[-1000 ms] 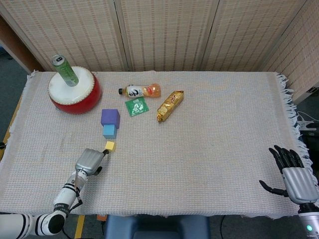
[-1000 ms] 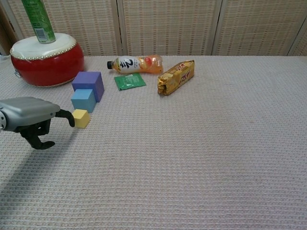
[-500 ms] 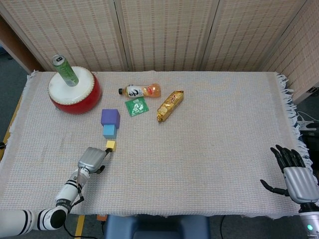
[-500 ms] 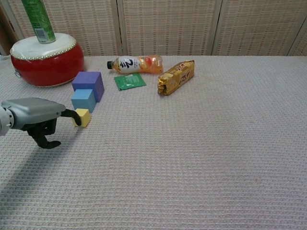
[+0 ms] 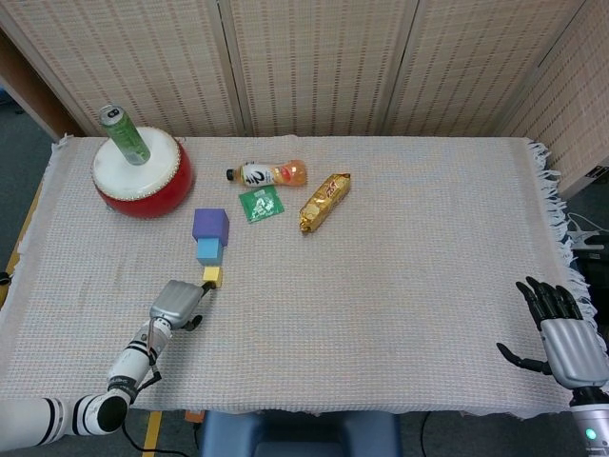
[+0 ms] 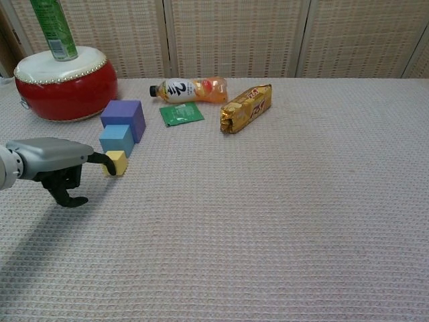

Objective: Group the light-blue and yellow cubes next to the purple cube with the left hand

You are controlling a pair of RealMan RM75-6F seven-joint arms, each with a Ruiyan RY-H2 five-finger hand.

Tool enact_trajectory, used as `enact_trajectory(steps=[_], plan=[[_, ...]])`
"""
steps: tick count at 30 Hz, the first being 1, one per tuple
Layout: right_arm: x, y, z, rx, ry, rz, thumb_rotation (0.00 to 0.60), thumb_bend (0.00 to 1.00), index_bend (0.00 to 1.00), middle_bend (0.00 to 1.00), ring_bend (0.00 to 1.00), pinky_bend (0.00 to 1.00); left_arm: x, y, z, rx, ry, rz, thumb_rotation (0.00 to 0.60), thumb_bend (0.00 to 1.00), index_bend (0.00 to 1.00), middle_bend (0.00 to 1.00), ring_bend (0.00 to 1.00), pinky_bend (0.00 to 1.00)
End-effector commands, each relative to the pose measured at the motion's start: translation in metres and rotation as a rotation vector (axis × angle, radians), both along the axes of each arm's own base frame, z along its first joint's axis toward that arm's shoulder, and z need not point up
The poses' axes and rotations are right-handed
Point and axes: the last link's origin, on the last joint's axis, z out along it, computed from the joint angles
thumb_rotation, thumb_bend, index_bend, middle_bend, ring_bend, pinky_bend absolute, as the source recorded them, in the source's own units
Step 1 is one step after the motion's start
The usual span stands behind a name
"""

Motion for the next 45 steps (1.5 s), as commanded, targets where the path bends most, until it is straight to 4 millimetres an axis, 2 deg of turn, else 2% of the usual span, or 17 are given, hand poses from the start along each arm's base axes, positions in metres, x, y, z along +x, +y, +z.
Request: enact_trajectory(steps=[1,28,45], plan=[[0.0,0.0,0.0,0.001,0.0,0.001,0.345,0.0,0.0,0.0,0.0,0.0,0.001,0.001,0.0,-0.003,-0.014,0.008,0.6,0.4,0.19,1.0,1.0,1.0],[0.001,0.001,0.0,0.002,0.0,0.002,0.345,0.0,0.0,0.0,0.0,0.0,-0.006,0.022,0.006,0.017,-0.06,0.101,0.6,0.4,0.16,1.0,1.0,1.0],[0.001,0.001,0.001,0.0,-0.001,0.001,0.344,0.0,0.0,0.0,0.0,0.0,-0.009,0.021,0.005,0.013,-0.051,0.11,0.6,0.4,0.18,1.0,1.0,1.0]])
